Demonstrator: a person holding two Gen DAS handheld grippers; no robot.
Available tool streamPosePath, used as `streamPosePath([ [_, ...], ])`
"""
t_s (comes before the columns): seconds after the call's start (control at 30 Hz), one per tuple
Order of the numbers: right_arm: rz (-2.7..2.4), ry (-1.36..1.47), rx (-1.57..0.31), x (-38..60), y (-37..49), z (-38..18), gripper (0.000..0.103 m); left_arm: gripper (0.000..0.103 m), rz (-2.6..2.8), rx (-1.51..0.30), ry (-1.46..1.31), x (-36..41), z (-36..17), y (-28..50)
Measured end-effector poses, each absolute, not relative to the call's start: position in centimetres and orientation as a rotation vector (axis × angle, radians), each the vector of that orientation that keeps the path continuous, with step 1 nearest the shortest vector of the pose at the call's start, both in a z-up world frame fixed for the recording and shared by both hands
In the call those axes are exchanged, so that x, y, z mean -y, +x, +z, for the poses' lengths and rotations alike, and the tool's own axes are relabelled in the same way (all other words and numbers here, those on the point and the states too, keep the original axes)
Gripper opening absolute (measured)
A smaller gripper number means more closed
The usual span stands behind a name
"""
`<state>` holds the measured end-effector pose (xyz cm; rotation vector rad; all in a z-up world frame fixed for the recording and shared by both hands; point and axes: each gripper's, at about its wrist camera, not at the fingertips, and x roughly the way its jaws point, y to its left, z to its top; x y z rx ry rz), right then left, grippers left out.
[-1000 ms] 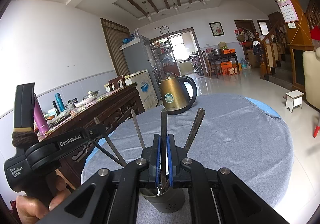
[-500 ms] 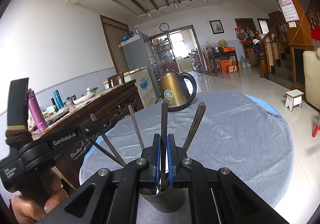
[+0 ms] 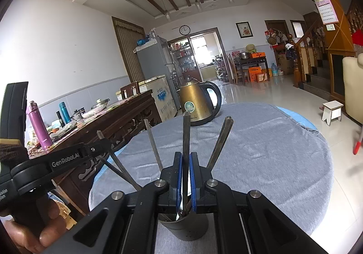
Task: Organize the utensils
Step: 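Open the left gripper, then the right gripper, releasing the chopsticks into the cup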
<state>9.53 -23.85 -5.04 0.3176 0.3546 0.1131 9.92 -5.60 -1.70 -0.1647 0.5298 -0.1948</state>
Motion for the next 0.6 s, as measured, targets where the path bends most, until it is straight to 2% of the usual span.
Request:
streamPosePath([
  [0.3, 0.125, 0.314, -0.364, 23.5, 9.7, -5.1, 0.007, 0.007, -0.176, -0.647, -0.162, 5.6, -2.8, 10.7],
  [0.6, 0.128, 0.313, -0.362, 23.4, 9.9, -5.1, 0.007, 0.007, -0.175, -0.660, -0.155, 5.5, -3.3, 10.4],
])
